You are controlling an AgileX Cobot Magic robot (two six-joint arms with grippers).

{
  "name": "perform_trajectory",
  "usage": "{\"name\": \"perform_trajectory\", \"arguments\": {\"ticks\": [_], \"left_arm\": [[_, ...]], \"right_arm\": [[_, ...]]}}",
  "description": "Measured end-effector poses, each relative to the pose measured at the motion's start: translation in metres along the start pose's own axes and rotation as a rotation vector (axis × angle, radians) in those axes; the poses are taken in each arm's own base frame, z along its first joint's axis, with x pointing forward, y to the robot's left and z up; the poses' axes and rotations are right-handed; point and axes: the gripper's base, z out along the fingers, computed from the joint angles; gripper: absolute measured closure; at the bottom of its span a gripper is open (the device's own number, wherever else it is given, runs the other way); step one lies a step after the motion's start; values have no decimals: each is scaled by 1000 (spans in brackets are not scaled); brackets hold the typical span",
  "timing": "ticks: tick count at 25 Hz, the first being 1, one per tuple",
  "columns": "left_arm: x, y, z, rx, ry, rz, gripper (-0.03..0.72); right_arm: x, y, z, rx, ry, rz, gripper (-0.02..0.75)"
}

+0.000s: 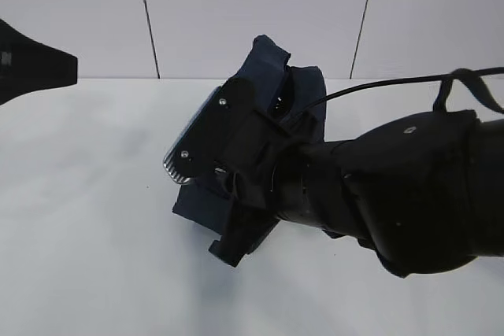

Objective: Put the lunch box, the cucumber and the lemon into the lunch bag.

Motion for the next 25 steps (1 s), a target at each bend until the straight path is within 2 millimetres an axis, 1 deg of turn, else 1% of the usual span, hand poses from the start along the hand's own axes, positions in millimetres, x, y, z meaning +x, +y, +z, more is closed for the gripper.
{"name": "perform_trajectory", "arguments": {"ticks": [5, 10, 16, 22, 25], "left_arm": [[0, 0, 0, 1, 0, -2, 283], [-1, 0, 0, 0, -7, -4, 283], [-1, 0, 0, 1, -7, -6, 283], [0, 0, 0, 2, -1, 6, 283], [1, 1, 2, -2, 10, 49, 283]], "right_arm": [[3, -4, 0, 46, 30, -49, 717], [4, -5, 0, 52, 40, -42, 717], [-1, 6, 0, -63, -18, -87, 717], [-3, 9, 0, -95, -34, -72, 717], [-3, 9, 0, -97, -32, -54, 717]]}}
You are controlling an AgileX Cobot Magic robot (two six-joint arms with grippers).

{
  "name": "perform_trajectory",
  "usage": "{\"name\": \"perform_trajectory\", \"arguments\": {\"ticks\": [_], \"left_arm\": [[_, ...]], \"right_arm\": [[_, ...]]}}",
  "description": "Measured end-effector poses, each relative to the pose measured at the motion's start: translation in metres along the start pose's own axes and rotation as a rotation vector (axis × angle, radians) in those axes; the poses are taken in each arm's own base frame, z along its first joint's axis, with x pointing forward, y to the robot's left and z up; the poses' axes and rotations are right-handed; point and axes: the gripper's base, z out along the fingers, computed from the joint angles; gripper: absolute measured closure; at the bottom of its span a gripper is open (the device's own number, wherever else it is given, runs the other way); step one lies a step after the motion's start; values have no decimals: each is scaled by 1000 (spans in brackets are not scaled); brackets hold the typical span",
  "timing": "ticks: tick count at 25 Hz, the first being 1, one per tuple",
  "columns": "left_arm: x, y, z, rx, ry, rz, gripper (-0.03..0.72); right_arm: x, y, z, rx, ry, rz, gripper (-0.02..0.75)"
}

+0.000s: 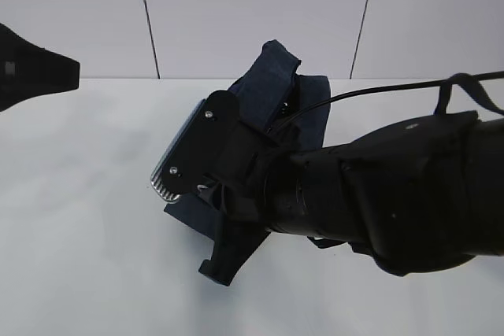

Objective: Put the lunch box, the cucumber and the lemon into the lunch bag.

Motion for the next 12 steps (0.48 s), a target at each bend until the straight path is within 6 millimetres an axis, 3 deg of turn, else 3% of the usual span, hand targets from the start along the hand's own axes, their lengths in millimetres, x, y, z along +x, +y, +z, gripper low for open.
{"name": "perform_trajectory", "arguments": {"ticks": [12], "left_arm": [[5, 4, 14, -7, 61, 47, 283]], "right_arm": [[1, -6, -1, 53, 30, -36, 717]]}}
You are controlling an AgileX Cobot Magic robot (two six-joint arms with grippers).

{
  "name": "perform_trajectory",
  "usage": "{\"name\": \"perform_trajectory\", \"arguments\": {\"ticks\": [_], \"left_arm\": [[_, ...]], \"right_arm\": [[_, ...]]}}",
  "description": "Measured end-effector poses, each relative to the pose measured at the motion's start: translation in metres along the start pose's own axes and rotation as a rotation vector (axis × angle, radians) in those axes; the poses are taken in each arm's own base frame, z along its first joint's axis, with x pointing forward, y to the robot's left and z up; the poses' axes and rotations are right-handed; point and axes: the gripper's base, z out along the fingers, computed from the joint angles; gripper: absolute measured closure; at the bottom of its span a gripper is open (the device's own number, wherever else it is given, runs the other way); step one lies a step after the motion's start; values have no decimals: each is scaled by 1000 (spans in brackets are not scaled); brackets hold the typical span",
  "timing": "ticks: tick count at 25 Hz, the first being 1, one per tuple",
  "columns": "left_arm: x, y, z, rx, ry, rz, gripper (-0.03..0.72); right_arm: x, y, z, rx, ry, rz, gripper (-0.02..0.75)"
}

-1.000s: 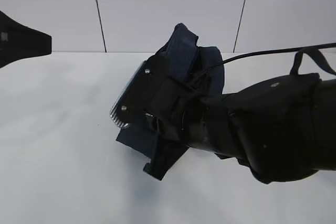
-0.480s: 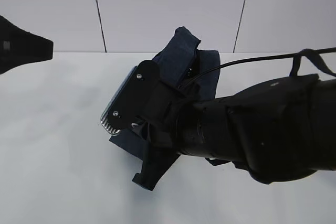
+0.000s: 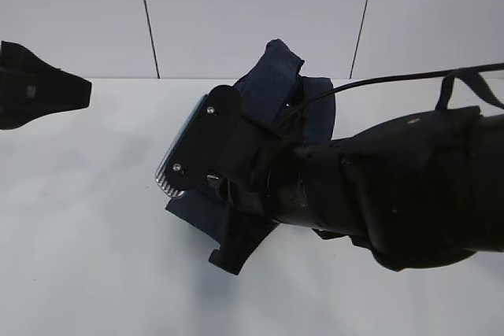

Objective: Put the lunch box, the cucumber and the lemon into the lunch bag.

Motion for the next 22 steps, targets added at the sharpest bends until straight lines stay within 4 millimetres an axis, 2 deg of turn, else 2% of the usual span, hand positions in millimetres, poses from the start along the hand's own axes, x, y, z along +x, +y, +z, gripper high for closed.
{"name": "perform_trajectory", "arguments": {"ticks": [11, 22], "left_arm": [[0, 0, 0, 0, 0, 2, 283], [0, 0, 0, 3, 1, 0, 283]], "right_arm": [[-27, -23, -13, 119, -41, -82, 717], [-66, -45, -28, 196, -149, -99, 717]]}}
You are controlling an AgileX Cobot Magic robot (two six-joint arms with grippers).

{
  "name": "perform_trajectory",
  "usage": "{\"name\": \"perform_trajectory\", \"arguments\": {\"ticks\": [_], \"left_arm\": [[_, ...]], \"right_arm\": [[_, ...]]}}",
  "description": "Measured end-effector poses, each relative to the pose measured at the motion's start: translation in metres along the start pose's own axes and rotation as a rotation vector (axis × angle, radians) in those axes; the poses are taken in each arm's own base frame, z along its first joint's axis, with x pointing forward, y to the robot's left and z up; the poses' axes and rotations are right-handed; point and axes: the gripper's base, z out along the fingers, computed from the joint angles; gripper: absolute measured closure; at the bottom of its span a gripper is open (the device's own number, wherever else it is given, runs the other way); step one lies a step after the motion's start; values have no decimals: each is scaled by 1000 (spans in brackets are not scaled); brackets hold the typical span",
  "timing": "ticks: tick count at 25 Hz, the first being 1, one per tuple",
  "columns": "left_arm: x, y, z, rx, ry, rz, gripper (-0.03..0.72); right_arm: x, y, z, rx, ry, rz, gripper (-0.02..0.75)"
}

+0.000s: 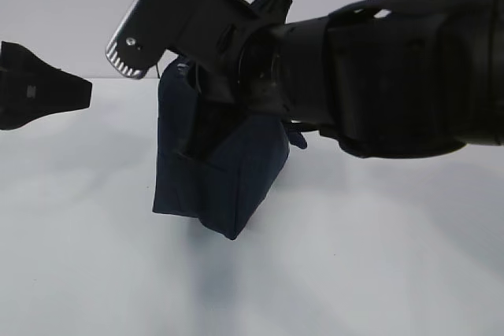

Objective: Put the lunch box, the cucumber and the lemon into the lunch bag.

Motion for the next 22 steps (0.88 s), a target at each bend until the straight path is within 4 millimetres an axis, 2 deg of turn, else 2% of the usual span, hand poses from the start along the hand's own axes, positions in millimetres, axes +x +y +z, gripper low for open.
{"name": "perform_trajectory", "arguments": {"ticks": [3, 10, 16, 22], "left_arm": [[0, 0, 0, 1, 2, 2, 283], [2, -1, 0, 10, 24, 36, 283], [4, -3, 0, 32, 38, 55, 283], [3, -5, 0, 56, 32, 54, 283]], "right_arm": [[-6, -2, -1, -3, -24, 13, 717], [-4, -1, 0, -12, -19, 76, 717], [11, 16, 2, -90, -6, 145, 717], [6, 25, 0, -179, -69, 237, 717]]}}
